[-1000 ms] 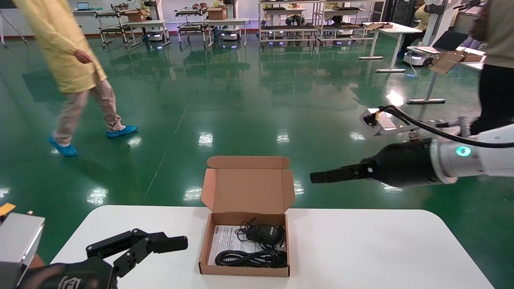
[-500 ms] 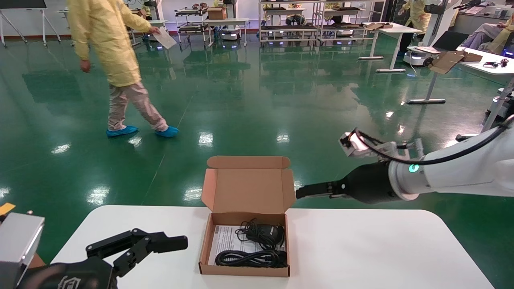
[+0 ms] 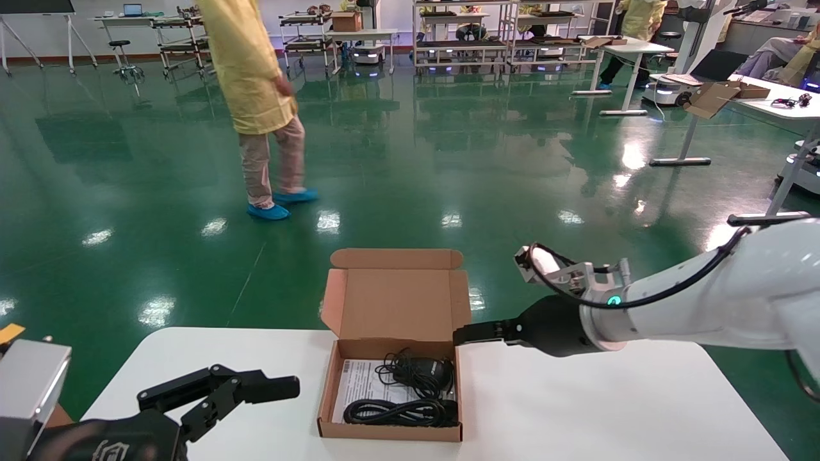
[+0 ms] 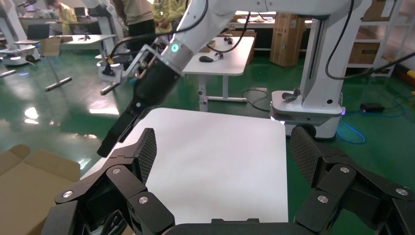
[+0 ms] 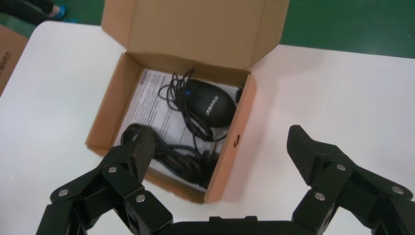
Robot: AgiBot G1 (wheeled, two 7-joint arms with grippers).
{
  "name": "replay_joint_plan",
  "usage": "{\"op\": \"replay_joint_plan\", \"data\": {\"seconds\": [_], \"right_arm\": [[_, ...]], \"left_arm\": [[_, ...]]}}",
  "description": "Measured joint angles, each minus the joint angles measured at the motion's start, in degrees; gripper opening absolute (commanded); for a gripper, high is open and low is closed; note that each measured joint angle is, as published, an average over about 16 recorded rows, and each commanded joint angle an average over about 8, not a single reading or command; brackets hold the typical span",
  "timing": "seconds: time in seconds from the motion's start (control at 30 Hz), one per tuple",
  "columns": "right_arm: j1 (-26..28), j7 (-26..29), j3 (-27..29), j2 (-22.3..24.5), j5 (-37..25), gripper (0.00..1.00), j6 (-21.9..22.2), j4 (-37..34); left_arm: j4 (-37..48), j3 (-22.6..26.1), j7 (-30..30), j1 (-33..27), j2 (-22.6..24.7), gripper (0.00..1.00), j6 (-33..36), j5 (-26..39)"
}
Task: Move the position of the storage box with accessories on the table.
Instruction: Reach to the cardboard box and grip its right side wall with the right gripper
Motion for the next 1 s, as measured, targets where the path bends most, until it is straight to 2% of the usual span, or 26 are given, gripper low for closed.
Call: {"op": "replay_joint_plan", "data": {"seconds": [0.47, 1.0], "right_arm": [[-8.0, 4.6, -1.3, -0.2, 0.5, 1.0, 6.4, 6.4], [-12.7, 5.9, -3.9, -0.2, 1.5, 1.0, 9.9, 9.7]], "left_arm": [[0.0, 0.0, 0.0, 0.0, 0.0, 1.0, 0.0, 0.0], [0.0, 0.0, 0.0, 0.0, 0.0, 1.0, 0.0, 0.0]]}}
